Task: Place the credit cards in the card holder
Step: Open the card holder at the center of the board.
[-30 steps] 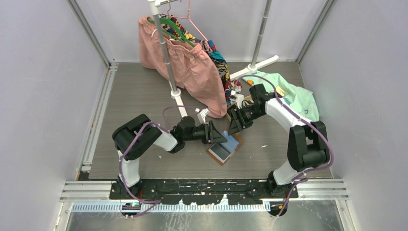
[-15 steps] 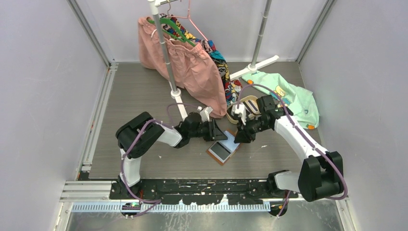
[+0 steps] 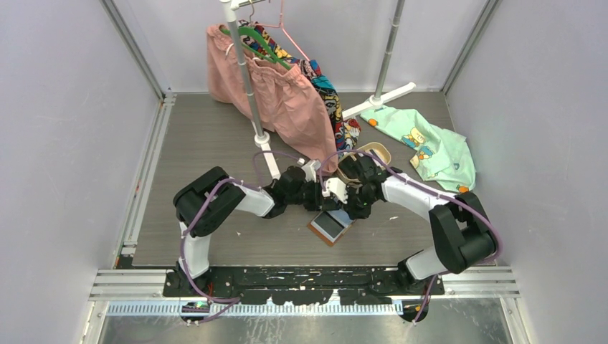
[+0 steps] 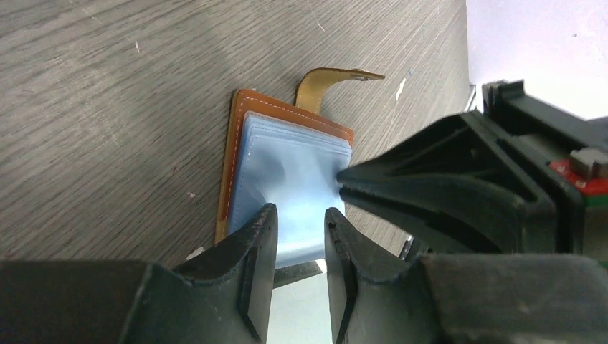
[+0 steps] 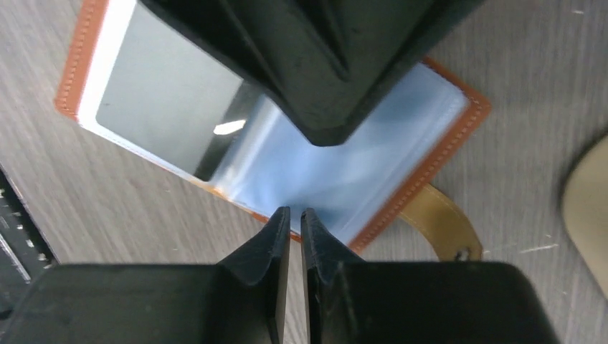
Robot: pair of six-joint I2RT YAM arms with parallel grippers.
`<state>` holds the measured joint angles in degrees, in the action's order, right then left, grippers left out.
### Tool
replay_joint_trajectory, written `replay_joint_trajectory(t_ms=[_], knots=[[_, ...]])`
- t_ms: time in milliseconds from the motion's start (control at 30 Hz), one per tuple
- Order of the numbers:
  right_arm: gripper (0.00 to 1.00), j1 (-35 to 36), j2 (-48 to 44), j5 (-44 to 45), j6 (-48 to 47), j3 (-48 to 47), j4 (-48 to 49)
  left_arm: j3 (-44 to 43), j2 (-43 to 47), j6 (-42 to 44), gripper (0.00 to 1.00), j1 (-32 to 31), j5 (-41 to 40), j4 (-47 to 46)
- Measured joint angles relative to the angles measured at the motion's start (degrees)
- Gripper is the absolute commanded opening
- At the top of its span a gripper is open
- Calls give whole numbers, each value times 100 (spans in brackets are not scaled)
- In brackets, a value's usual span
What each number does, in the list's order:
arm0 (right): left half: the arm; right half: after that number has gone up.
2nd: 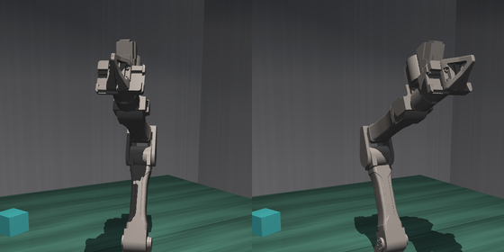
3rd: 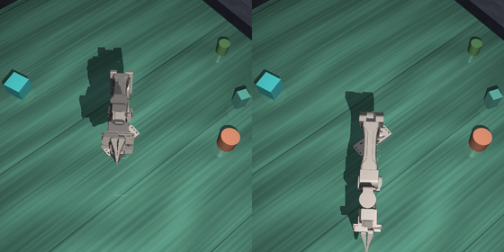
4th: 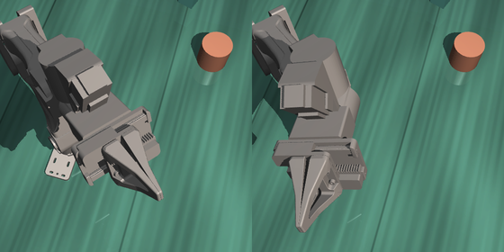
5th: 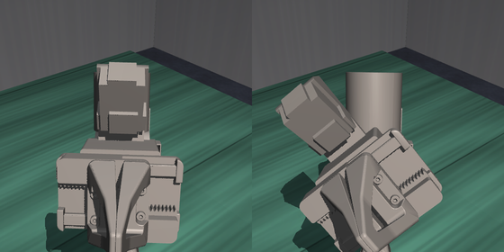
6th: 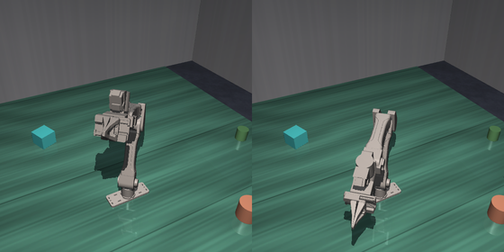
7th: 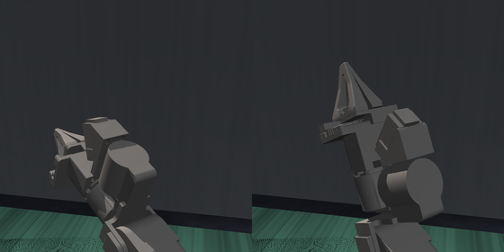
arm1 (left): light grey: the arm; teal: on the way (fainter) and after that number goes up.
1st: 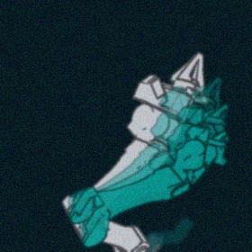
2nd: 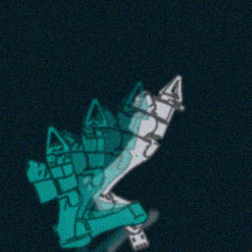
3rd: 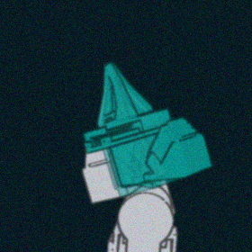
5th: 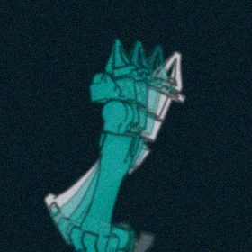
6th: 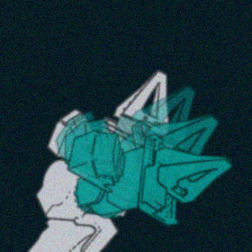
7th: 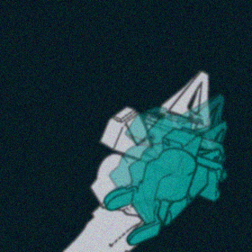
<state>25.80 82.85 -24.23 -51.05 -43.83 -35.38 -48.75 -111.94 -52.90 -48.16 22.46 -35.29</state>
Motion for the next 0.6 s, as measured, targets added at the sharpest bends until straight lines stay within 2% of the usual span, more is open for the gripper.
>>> replay_joint_trajectory(t_ms=[233, 367, 600], knots=[[18, -22, 66, 411, 50, -76, 105, -13, 162, 186, 39, 7, 4, 140], [25, -227, -138, -31, 68, -118, -118, 133, 776, 461, 42, 28, -63, 393], [28, -826, -1010, -1237, 350, -522, -479, 684, 2496, 1355, 44, 63, -396, 857]])
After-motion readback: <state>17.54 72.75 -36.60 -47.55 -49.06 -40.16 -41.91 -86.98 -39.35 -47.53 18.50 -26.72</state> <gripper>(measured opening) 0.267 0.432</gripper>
